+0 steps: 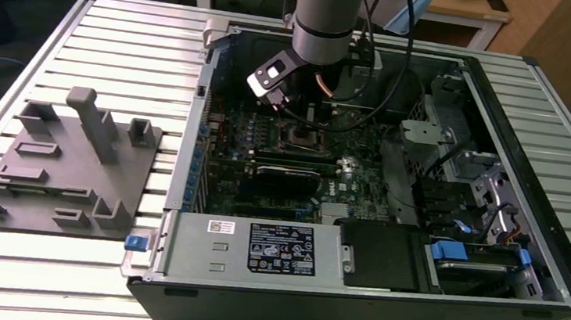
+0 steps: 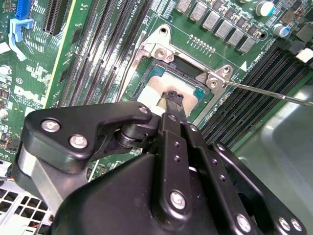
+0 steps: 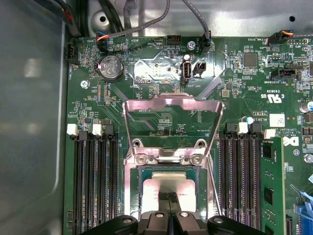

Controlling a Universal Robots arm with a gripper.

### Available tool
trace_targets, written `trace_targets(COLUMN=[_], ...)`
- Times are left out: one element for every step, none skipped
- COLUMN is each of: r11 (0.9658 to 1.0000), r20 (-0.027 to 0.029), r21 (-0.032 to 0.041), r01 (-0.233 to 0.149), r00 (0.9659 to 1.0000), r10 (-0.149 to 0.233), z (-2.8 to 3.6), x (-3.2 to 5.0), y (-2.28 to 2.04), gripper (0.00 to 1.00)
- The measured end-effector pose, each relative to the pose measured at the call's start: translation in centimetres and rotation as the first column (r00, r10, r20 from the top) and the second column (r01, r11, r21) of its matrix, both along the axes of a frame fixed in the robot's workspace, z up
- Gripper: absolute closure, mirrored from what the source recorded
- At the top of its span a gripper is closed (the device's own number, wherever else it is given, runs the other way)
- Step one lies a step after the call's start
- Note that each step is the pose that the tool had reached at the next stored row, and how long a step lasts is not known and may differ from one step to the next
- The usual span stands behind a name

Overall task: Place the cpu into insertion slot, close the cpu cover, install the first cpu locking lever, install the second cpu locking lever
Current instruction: 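Place the cpu into insertion slot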

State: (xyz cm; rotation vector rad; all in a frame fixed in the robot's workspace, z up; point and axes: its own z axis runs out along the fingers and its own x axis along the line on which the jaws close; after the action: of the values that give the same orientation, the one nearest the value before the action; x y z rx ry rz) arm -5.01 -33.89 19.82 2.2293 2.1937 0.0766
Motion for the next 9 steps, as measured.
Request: trace_targets(r11=[1.0000,1.0000,1.0000,1.0000,1.0000,1.0000,1.0000,1.0000,1.0000], r20=[0.0000,0.0000,0.0000,-0.0001,-0.0002,-0.0001,-0.0001,0.0000,0.0000], r21=[0.0001,0.0001,0.0001,0.0000,-0.0001,-0.0001,0.0000,0.0001,0.0001], r01=[0.000,0.000,0.000,0.000,0.000,0.000,0.000,0.000,0.000], r00=[1.0000,1.0000,1.0000,1.0000,1.0000,1.0000,1.0000,1.0000,1.0000], r10=[0.000,0.000,0.000,0.000,0.000,0.000,0.000,0.000,0.000], z=[0.00,-0.01,-0.02,-0.03,-0.03,-0.03,-0.04,-0.04,-0.04], x=[0.00,0.00,0.00,0.00,0.00,0.00,0.00,0.00,0.00], y=[0.00,0.00,0.00,0.00,0.00,0.00,0.00,0.00,0.00], gripper=[0.89,0.89,0.89,0.89,0.89,0.89,0.89,0.89,0.89])
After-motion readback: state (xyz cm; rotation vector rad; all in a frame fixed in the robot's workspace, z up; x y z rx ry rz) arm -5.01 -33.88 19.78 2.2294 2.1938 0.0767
